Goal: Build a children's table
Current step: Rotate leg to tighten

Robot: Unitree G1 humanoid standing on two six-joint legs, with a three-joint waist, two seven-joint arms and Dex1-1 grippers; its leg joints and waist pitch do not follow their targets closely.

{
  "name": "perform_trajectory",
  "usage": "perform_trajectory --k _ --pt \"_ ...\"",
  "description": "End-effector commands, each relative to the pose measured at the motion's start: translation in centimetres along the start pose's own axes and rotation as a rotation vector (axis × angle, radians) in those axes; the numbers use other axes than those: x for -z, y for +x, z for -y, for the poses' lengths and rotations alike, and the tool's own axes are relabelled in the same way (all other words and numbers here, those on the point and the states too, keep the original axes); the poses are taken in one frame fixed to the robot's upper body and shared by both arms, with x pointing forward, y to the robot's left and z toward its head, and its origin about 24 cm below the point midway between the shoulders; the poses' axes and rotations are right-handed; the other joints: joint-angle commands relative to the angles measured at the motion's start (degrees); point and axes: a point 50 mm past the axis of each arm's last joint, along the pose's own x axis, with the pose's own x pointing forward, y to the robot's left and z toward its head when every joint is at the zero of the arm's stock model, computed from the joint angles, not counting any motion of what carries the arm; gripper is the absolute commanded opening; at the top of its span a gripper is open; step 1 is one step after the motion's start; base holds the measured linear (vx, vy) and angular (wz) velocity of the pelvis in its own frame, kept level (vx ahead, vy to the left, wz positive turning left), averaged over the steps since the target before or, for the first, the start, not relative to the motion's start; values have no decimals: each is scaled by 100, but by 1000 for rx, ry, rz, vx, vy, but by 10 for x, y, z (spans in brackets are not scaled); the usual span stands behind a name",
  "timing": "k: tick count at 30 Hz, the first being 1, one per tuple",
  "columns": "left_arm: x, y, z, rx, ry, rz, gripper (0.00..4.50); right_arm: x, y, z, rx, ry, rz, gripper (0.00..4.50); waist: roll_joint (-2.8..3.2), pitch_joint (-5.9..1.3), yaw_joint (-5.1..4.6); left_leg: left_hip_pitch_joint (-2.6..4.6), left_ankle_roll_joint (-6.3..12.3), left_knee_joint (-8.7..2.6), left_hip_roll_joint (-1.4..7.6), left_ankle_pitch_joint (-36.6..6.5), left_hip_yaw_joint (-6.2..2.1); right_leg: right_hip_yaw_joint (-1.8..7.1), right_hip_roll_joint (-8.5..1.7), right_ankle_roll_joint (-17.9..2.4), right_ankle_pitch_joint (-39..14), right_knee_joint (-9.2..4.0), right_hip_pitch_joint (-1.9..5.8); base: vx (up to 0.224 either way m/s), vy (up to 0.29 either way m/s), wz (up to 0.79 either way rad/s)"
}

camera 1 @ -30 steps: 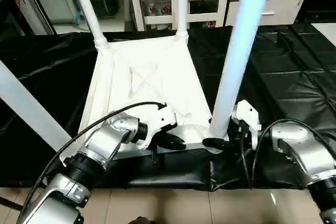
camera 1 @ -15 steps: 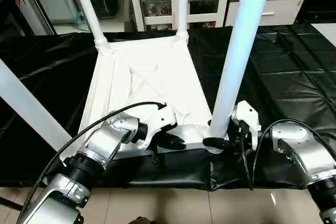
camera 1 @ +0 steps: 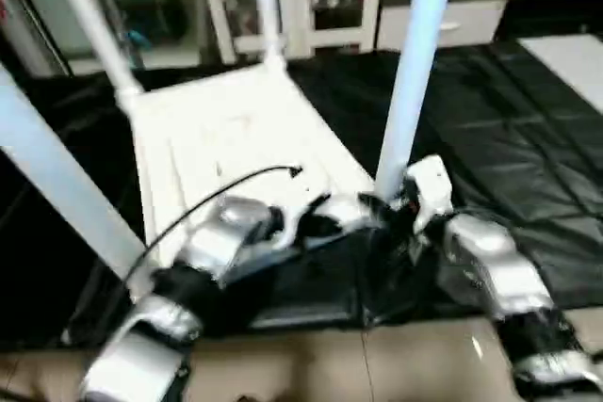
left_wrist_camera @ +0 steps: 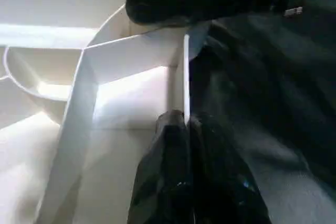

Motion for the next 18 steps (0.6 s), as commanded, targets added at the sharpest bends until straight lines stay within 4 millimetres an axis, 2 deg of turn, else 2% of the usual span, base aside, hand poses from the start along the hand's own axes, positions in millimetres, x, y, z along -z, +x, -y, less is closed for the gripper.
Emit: perform_trajectory --k 1,2,3,4,5,6,7,9,10,11,12,13,14,15,16,17,18 --pt "-20 11 -7 -141 -6 61 0 21 8 9 327 116 -102 262 20 -343 -21 176 -151 -522 187 -2245 -177 45 -92 -1095 -1752 -414 144 0 0 0" --pt "-20 11 -7 -141 -6 61 0 21 8 9 327 116 -102 262 -26 -337 -40 198 -183 -527 175 -2302 -159 36 -71 -1089 -1789 -452 119 0 0 0" --pt "-24 16 -9 -206 -12 59 0 26 12 5 414 161 -123 262 -46 -344 -43 202 -196 -527 169 -2382 -168 32 -82 -1071 -1838 -452 136 0 0 0" --pt "-25 20 -9 -231 -19 56 0 28 14 2 464 162 -137 262 -15 -346 -20 203 -152 -529 173 -2409 -177 26 -96 -1018 -1917 -465 154 0 0 0" --pt "-26 21 -9 -238 -21 56 0 28 15 1 479 162 -142 262 -16 -336 -24 199 -138 -527 168 -2395 -163 29 -94 -1005 -1939 -485 131 0 0 0" --pt "-27 23 -8 -240 -7 47 0 28 18 -5 487 144 -142 262 37 -347 -25 190 -124 -533 171 -2387 -181 22 -94 -975 -1901 -474 151 0 0 0" --pt "-27 23 -8 -237 -5 47 0 27 19 -6 481 139 -137 262 7 -353 -34 177 -107 -539 174 -2368 -179 17 -82 -950 -1789 -474 155 0 0 0" --pt "-26 23 -7 -219 19 39 0 19 22 -13 447 118 -93 262 44 -358 -32 176 -97 -538 174 -2337 -176 19 -81 -946 -1664 -460 159 0 0 0" --pt "-25 23 -8 -216 32 33 0 16 23 -14 432 121 -64 262 24 -369 -31 163 -33 -532 176 -2278 -175 20 -86 -987 -1478 -450 179 0 0 0" --pt "-23 21 -9 -217 35 29 0 11 23 -15 396 108 -28 262 71 -375 -21 161 -15 -528 178 -2243 -175 19 -92 -1001 -1395 -432 186 0 0 0" --pt "-23 21 -9 -217 35 29 0 11 23 -15 396 108 -28 262 47 -367 -29 154 26 -530 181 -2222 -167 17 -89 -1027 -1353 -440 184 0 0 0" --pt "-23 21 -9 -217 35 29 0 11 23 -15 396 108 -28 262 50 -366 -26 149 60 -529 182 -2188 -167 17 -96 -1045 -1372 -435 191 0 0 0" --pt "-21 20 -10 -220 36 26 0 6 22 -16 358 89 6 332 60 -367 -24 149 79 -525 181 -2196 -163 15 -96 -1036 -1397 -439 192 0 0 0" --pt "-19 19 -11 -219 42 17 0 1 20 -16 339 62 40 332 74 -363 -18 160 96 -522 184 -2214 -162 16 -101 -1023 -1471 -451 185 0 0 0" --pt "-19 19 -11 -219 42 17 0 1 20 -16 339 62 40 334 63 -367 -16 161 109 -521 187 -2187 -158 19 -96 -1026 -1461 -450 182 0 0 0" --pt "-15 16 -12 -209 55 8 0 -5 18 -16 314 27 76 343 8 -369 -18 137 132 -522 186 -2134 -161 18 -96 -1036 -1421 -446 200 0 0 0" --pt "-12 12 -13 -190 78 -1 0 -11 15 -15 284 1 98 359 5 -370 25 96 203 -526 189 -1953 -178 16 -115 -1001 -1358 -423 236 0 0 0"
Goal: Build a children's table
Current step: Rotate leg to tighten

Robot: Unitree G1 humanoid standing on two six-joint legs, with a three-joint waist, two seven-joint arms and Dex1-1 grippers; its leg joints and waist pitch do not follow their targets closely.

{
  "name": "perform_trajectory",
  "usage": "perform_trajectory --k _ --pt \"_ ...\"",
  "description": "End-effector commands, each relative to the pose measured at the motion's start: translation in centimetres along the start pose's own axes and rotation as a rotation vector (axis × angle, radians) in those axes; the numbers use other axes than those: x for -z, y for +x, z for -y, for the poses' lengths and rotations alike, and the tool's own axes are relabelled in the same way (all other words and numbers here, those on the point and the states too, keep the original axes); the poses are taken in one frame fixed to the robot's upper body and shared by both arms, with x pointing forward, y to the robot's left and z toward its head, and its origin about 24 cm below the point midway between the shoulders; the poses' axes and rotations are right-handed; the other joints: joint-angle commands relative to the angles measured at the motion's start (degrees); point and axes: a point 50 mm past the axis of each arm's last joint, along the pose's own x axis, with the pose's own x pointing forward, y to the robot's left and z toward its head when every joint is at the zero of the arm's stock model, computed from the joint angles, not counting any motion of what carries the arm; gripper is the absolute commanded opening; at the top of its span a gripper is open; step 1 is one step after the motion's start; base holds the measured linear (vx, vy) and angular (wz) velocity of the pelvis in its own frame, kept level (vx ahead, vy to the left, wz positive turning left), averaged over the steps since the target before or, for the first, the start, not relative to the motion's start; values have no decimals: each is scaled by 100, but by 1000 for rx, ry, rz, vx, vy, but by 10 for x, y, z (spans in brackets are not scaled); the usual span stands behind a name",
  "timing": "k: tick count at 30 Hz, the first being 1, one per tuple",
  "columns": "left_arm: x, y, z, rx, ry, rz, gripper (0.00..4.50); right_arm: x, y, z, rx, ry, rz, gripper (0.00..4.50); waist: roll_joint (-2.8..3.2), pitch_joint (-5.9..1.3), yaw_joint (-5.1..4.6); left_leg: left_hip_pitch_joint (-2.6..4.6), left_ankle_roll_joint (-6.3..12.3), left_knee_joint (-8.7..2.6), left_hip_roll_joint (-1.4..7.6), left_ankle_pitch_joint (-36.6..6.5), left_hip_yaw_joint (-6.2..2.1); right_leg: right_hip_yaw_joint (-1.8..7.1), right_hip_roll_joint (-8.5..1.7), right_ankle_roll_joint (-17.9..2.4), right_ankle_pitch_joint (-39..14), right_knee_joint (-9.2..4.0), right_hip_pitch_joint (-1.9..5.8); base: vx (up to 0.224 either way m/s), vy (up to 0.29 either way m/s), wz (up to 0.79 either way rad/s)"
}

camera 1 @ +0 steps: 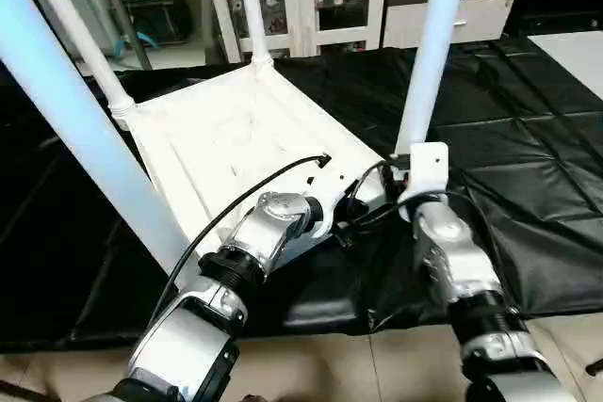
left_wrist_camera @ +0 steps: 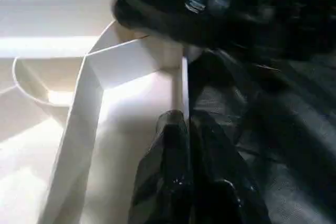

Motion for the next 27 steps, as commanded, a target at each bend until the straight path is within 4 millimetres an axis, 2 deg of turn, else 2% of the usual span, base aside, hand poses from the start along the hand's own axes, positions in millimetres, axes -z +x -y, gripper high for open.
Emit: perform_trajectory --k 1,2,3,4,6,9,12,14,16,17,19,20,23,24,27 --pt "9 -16 -15 -3 62 -38 0 -11 -4 -4 -140 -56 29 359 -119 -380 5 88 264 -503 200 -1823 -181 19 -115 -961 -1288 -369 267 0 0 0" --pt "10 -18 -15 9 67 -41 0 -12 -4 -4 -167 -64 27 371 -124 -379 -2 71 313 -501 203 -1762 -185 15 -112 -974 -1227 -361 285 0 0 0" --pt "13 -24 -14 62 91 -51 0 -14 -8 -4 -281 -85 8 381 -113 -376 -4 76 387 -488 204 -1700 -174 18 -113 -1019 -1176 -363 270 0 0 0" --pt "15 -26 -14 86 100 -55 0 -15 -10 -4 -324 -102 2 389 -95 -382 -2 111 434 -468 216 -1707 -165 23 -106 -1097 -1112 -363 255 0 0 0" --pt "19 -33 -10 177 144 -58 0 -17 -17 -2 -451 -154 -11 411 -72 -376 15 126 476 -461 231 -1639 -159 20 -96 -1198 -978 -352 258 0 0 0" --pt "24 -43 -2 337 199 -64 0 -19 -33 5 -621 -247 -24 425 12 -373 63 167 435 -462 263 -1675 -137 26 -84 -1292 -815 -325 230 0 0 0" --pt "29 -54 5 473 215 -93 0 -20 -53 14 -786 -321 -61 425 15 -377 154 201 369 -479 299 -1741 -133 38 -82 -1340 -718 -301 248 0 0 0" --pt "30 -58 5 503 218 -115 0 -19 -62 18 -862 -338 -87 425 -71 -370 170 172 397 -476 284 -1680 -116 47 -92 -1372 -722 -285 242 0 0 0" --pt "31 -60 5 531 209 -130 0 -17 -72 22 -940 -341 -129 425 -46 -342 193 187 384 -490 298 -1839 -117 60 -115 -1321 -1064 -313 230 0 0 0" --pt "31 -61 5 538 206 -135 0 -16 -74 22 -961 -341 -143 425 -68 -334 192 182 345 -500 297 -1924 -124 69 -129 -1274 -1329 -327 232 0 0 0" --pt "31 -62 5 547 205 -141 0 -13 -78 22 -1003 -339 -173 425 -68 -327 173 182 279 -509 292 -1996 -128 84 -125 -1223 -1539 -351 210 0 0 0" --pt "31 -62 5 544 207 -141 0 -11 -79 21 -1026 -341 -189 425 -131 -330 170 179 281 -507 291 -2003 -123 88 -128 -1216 -1574 -364 208 0 0 0" --pt "29 -62 5 529 210 -132 0 -8 -78 18 -1052 -342 -204 425 -130 -319 177 174 264 -510 286 -1979 -131 97 -138 -1137 -1830 -380 187 0 0 0" --pt "28 -62 5 524 209 -129 0 -9 -76 16 -1051 -340 -203 425 -114 -320 178 178 244 -507 280 -1987 -134 98 -139 -1116 -1882 -379 184 0 0 0" --pt "27 -61 5 522 207 -125 0 -12 -70 13 -1051 -315 -191 399 -96 -331 156 165 211 -514 278 -1963 -145 85 -122 -1122 -1759 -366 186 0 0 0"
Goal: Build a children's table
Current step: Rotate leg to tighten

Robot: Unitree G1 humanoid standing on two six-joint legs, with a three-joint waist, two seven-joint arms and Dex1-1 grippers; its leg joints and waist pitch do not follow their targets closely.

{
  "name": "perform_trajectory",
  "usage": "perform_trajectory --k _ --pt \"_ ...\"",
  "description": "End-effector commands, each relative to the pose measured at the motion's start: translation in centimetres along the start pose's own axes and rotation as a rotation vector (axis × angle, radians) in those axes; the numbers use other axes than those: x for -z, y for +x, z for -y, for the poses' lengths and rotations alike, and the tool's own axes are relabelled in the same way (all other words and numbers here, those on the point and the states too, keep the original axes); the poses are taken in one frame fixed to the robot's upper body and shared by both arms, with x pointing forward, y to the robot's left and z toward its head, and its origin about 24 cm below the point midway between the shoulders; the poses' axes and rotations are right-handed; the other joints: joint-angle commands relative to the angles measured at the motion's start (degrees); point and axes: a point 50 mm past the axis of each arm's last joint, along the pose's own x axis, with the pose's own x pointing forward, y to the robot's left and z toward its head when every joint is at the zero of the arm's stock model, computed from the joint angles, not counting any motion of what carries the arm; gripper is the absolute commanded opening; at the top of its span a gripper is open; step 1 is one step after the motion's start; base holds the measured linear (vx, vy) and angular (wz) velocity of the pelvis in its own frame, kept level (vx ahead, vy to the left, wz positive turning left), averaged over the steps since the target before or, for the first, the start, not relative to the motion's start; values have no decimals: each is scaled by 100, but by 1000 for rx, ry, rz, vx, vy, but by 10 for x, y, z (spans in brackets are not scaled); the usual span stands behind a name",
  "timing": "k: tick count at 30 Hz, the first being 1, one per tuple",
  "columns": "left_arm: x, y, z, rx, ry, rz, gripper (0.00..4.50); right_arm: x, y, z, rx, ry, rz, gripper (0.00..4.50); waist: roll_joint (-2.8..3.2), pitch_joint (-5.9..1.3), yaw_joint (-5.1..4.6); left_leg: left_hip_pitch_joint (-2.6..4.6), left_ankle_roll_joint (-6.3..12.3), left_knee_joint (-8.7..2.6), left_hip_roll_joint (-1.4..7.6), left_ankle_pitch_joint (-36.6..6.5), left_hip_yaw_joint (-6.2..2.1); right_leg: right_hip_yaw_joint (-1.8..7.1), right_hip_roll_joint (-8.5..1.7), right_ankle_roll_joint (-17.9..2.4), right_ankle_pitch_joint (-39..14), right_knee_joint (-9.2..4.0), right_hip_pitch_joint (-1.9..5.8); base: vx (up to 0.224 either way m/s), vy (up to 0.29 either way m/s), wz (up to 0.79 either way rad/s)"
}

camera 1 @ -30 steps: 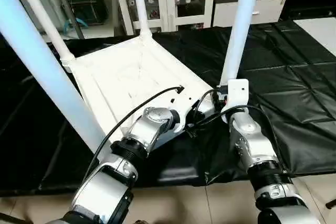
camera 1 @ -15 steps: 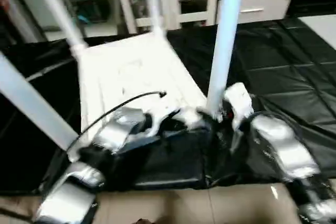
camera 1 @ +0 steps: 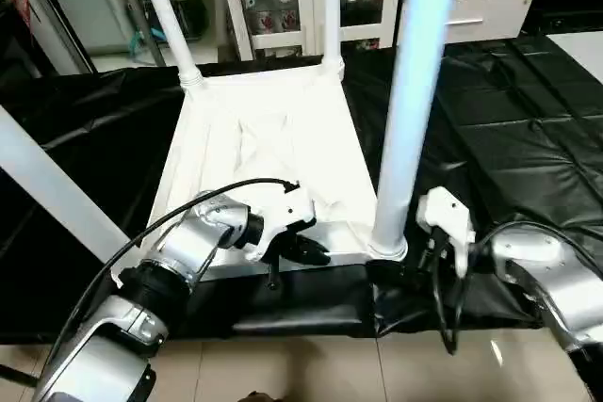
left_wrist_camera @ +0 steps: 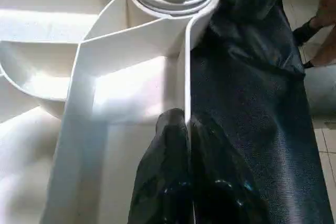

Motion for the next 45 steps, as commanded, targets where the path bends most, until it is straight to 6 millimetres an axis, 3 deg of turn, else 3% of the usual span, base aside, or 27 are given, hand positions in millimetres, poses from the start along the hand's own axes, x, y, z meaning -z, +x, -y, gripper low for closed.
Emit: perform_trajectory --k 1,2,3,5,6,7,8,9,10,13,20,30,32,38,40,41,42,43,44,45 --pt "-2 6 5 38 18 -13 0 -3 10 -5 -62 7 12 382 -138 -338 -23 161 209 -506 272 -1966 -153 77 -110 -1153 -1723 -373 170 0 0 0" --pt "-2 6 5 39 19 -15 0 -4 10 -5 -66 9 12 382 -139 -350 -20 168 211 -499 273 -1927 -151 77 -109 -1183 -1609 -363 173 0 0 0" --pt "-2 6 5 40 19 -15 0 -4 9 -4 -68 8 11 373 -93 -355 -11 181 218 -491 274 -1882 -144 80 -101 -1208 -1475 -355 166 0 0 0" --pt "-2 6 5 41 19 -16 0 -3 9 -5 -71 10 10 361 -112 -371 1 172 259 -479 273 -1737 -142 79 -103 -1267 -1228 -332 188 0 0 0" --pt "-1 6 5 48 20 -21 0 -2 8 -5 -74 13 3 343 -31 -376 3 170 278 -470 269 -1658 -146 72 -102 -1296 -1091 -305 196 0 0 0" --pt "-1 6 5 49 20 -21 0 -2 8 -5 -74 13 3 334 -78 -378 -10 165 304 -466 265 -1641 -138 64 -89 -1318 -992 -313 203 0 0 0" --pt "-1 6 5 50 20 -22 0 -2 7 -5 -74 13 1 328 -82 -382 -7 164 316 -463 264 -1623 -139 66 -93 -1332 -953 -307 210 0 0 0" --pt "-1 6 5 51 21 -24 0 0 6 -5 -78 12 -12 322 -30 -379 -9 176 316 -465 266 -1650 -137 61 -89 -1341 -944 -311 202 0 0 0" --pt "-1 6 4 51 23 -27 0 2 5 -5 -79 10 -22 313 -54 -382 -8 180 308 -459 264 -1690 -132 62 -89 -1360 -941 -312 209 0 0 0" --pt "-2 6 4 52 23 -26 0 7 3 -8 -102 1 -56 287 -28 -374 3 174 299 -465 267 -1754 -137 60 -98 -1354 -1040 -314 214 0 0 0" --pt "-3 9 6 55 16 -19 0 15 1 -12 -138 14 -92 245 -105 -365 24 181 255 -484 279 -1914 -143 70 -111 -1286 -1365 -346 211 0 0 0" --pt "-1 8 4 28 8 -14 0 22 8 -8 -73 56 -94 209 -91 -352 -8 169 239 -495 268 -1991 -148 68 -107 -1204 -1608 -369 193 0 0 0" --pt "-1 8 3 23 6 -11 0 24 9 -3 -10 74 -93 206 -91 -338 -42 161 179 -512 260 -2134 -159 63 -110 -1157 -1814 -384 191 0 0 0" --pt "-3 9 -2 -10 -10 6 0 27 16 2 132 153 -33 202 -102 -265 -209 224 -128 -567 236 -3044 -200 53 -95 -862 -2839 -498 99 0 0 0" --pt "-4 10 -4 -31 -17 13 0 28 21 2 174 174 -14 201 -106 -232 -263 219 -198 -585 221 -3334 -242 25 -106 -647 -3384 -540 87 0 0 0" --pt "-5 12 -5 -48 -24 18 0 27 25 3 213 190 -1 201 -136 -225 -274 225 -217 -586 220 -3409 -248 17 -107 -586 -3525 -562 73 0 0 0" --pt "-7 15 -8 -79 -33 25 0 26 33 4 272 217 19 201 -143 -212 -305 249 -246 -571 194 -3537 -255 -4 -104 -479 -3822 -605 20 0 0 0" --pt "-9 18 -10 -106 -39 30 0 25 39 5 323 243 36 201 -135 -172 -358 316 -309 -545 170 -3810 -275 -83 -75 -330 -4171 -696 -45 -80 -1 -4" --pt "-10 20 -13 -133 -44 30 0 25 43 9 396 276 42 201 -141 -162 -400 341 -333 -539 163 -3947 -296 -140 -63 -266 -4270 -723 -57 -86 0 -7" --pt "-11 21 -15 -149 -47 28 0 26 46 12 444 298 44 201 -95 -133 -485 333 -376 -609 184 -4292 -365 -294 -29 -139 -4247 -749 44 -86 0 -7"
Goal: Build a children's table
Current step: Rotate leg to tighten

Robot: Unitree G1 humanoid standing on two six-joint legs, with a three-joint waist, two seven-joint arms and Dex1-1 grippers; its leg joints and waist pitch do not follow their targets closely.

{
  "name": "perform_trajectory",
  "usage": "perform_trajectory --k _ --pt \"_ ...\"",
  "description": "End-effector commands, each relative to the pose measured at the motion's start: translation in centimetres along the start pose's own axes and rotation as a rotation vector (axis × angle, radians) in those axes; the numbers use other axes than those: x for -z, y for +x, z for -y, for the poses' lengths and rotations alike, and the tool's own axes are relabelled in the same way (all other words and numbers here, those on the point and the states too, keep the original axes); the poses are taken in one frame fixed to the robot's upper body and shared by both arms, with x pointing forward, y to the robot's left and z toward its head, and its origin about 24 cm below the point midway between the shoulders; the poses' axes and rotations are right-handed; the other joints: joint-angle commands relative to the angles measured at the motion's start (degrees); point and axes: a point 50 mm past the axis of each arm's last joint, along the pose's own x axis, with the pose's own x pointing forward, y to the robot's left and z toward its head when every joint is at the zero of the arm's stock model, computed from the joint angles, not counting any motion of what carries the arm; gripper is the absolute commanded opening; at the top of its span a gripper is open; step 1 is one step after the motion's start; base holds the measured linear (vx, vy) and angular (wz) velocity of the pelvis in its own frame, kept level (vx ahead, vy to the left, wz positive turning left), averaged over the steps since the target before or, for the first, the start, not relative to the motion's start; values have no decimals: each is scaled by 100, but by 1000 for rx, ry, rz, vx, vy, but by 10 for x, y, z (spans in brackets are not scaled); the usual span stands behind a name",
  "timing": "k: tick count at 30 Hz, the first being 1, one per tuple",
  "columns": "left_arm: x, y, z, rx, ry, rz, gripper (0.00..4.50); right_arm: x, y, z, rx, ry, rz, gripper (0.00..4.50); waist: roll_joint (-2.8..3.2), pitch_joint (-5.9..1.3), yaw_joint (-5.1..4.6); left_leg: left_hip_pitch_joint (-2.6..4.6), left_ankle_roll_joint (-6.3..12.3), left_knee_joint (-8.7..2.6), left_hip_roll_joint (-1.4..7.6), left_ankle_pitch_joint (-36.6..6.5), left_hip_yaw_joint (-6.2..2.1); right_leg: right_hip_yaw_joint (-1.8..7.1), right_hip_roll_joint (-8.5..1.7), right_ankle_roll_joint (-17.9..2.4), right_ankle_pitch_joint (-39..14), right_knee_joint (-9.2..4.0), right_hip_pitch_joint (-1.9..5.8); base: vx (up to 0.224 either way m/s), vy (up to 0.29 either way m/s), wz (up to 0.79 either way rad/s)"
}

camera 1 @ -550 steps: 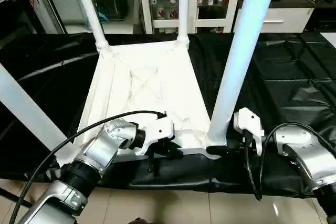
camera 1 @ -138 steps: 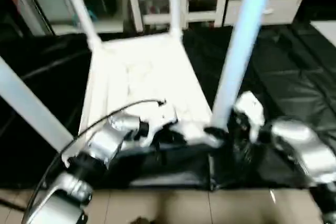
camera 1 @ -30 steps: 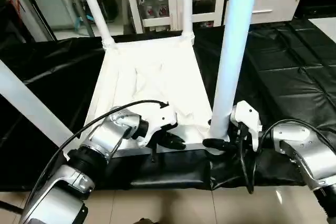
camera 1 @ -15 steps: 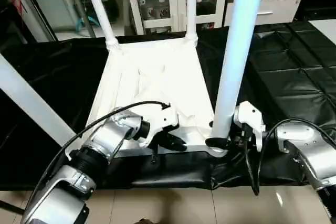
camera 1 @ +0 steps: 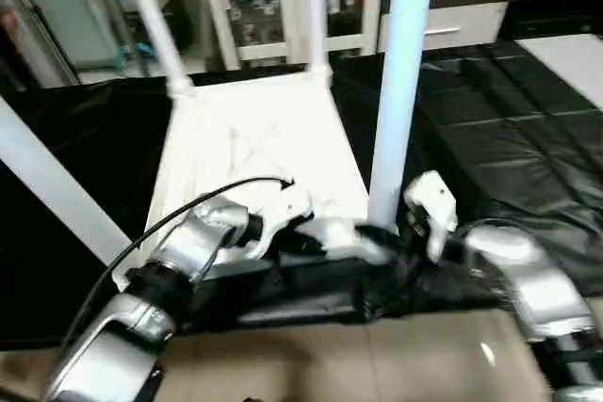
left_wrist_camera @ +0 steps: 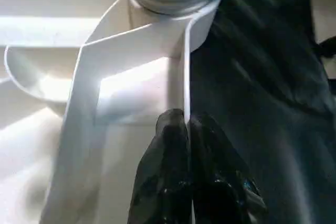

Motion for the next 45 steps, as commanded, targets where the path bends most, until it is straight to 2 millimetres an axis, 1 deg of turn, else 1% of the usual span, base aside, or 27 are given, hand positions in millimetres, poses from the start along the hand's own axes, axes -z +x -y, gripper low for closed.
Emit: perform_trajectory --k 1,2,3,4,5,6,7,8,9,10,11,12,13,15,16,20,21,22,25,26,30,35,37,38,40,42,45 --pt "-15 12 1 -9 30 34 0 23 9 0 116 95 -99 201 -10 -134 -120 180 -438 -774 262 -4740 -361 -244 15 -205 -3786 -495 197 0 0 0" --pt "-20 16 -4 -74 20 40 0 23 17 4 239 126 -94 201 50 -75 -118 101 -522 -966 327 -5132 -343 -318 91 -282 -3487 -365 280 -106 33 -15" --pt "-20 16 -4 -74 20 40 0 23 17 4 239 126 -94 200 163 -36 153 -478 -743 -1590 510 -5899 -172 -286 217 -559 -1826 936 838 -106 33 -15" --pt "-23 19 -8 -125 13 45 0 23 22 7 318 141 -93 200 97 -100 445 -496 -682 -1564 458 -5744 -3 -257 252 -496 -1237 919 799 -134 -22 13" --pt "-29 22 -14 -211 7 47 0 22 27 12 442 163 -94 200 -216 -307 270 220 -580 -1097 262 -4052 147 188 98 -347 -2497 554 373 -17 -133 11" --pt "-29 22 -14 -211 7 47 0 22 27 12 442 163 -94 200 -450 -349 165 615 -675 -205 74 -2956 -32 258 -297 -302 -4253 -223 -150 -17 -133 11" --pt "-34 25 -20 -309 8 41 0 22 32 16 572 193 -100 200 -300 -293 279 -163 -27 474 -195 -105 -583 585 -732 -554 -5201 -408 394 47 -89 -35" --pt "-35 26 -22 -337 17 36 0 21 34 17 617 203 -103 200 -342 -161 298 -328 -156 167 -76 -152 -556 375 -622 -525 -4702 -325 500 34 43 -36" --pt "-37 28 -23 -360 23 34 0 21 36 18 669 210 -105 200 -56 -307 305 -40 -418 -256 138 -449 -563 187 -193 -813 -2463 -134 349 34 43 -36" --pt "-37 28 -23 -360 23 34 0 21 36 18 669 210 -105 200 -222 -229 237 62 -300 -295 142 -1108 -521 142 17 -912 -2086 -134 142 -43 34 19" --pt "-40 30 -23 -363 38 37 0 19 38 19 714 203 -100 200 5 -370 198 238 -230 -326 229 -1358 -495 195 -48 -1361 -964 -14 165 -68 -3 28" --pt "-41 32 -23 -355 51 38 0 16 39 20 734 195 -80 200 23 -330 147 108 -196 -409 234 -1529 -463 195 -53 -1539 -533 -34 278 -68 -3 28" --pt "-41 32 -23 -353 53 37 0 15 39 20 734 197 -70 200 16 -299 107 23 -193 -468 215 -1792 -467 161 -63 -1494 -622 -44 365 0 0 0" --pt "-40 32 -22 -350 61 35 0 14 39 20 721 205 -48 200 -31 -302 101 107 -154 -459 204 -2187 -415 195 -103 -1493 -947 -127 317 0 0 0" --pt "-40 33 -22 -343 70 33 0 11 40 20 707 220 -18 200 -24 -301 95 94 -124 -461 197 -2163 -406 201 -115 -1490 -995 -141 331 0 0 0" --pt "-36 32 -22 -329 90 30 0 0 42 16 647 149 68 200 -43 -305 101 72 42 -461 205 -1873 -345 208 -147 -1422 -1114 -196 337 0 0 0" --pt "-33 31 -22 -322 103 30 0 -5 41 13 614 128 104 200 -1 -311 109 76 82 -456 210 -1779 -327 204 -144 -1424 -1010 -199 329 0 0 0" --pt "-33 31 -22 -318 109 30 0 -7 40 12 598 123 120 255 -13 -319 114 72 108 -455 216 -1707 -326 202 -143 -1432 -897 -194 342 0 0 0" --pt "-30 27 -22 -288 180 28 0 -11 29 10 572 77 155 269 -53 -360 169 38 323 -421 230 -1202 -324 192 -150 -1485 -172 -115 394 0 0 0" --pt "-30 27 -22 -284 186 29 0 -11 28 10 570 76 156 285 -34 -355 182 26 368 -419 228 -1130 -322 192 -151 -1468 -93 -110 397 0 0 0" --pt "-30 18 -23 -241 312 34 0 -9 7 3 471 35 144 309 -64 -389 233 44 645 -370 263 -785 -312 198 -153 -1448 327 -63 378 0 0 0" --pt "-32 12 -29 -275 365 37 0 -5 -12 -12 293 -5 134 309 -8 -386 267 74 566 -383 287 -961 -301 191 -141 -1466 254 -68 358 0 0 0" --pt "-34 12 -30 -285 372 54 0 -3 -21 -19 241 -23 124 309 -41 -382 272 60 538 -391 290 -1010 -296 198 -151 -1475 282 -76 372 0 0 0" --pt "-35 12 -31 -315 369 67 0 -3 -26 -22 215 -44 117 309 -120 -386 284 60 551 -394 292 -1003 -294 196 -154 -1483 272 -86 377 0 0 0" --pt "-38 12 -33 -352 368 85 0 -3 -29 -25 194 -51 112 309 -138 -366 309 40 591 -398 286 -1035 -280 205 -176 -1508 5 -91 368 0 0 0" --pt "-40 10 -34 -364 332 111 44 -3 -32 -28 156 -49 104 312 -160 -359 311 33 577 -405 283 -1093 -275 205 -182 -1489 -315 -112 365 0 0 0" --pt "-44 5 -33 -342 274 199 63 -4 -32 -34 118 -51 99 312 -136 -369 329 56 566 -399 300 -984 -273 214 -168 -1550 -301 -107 328 0 0 0"
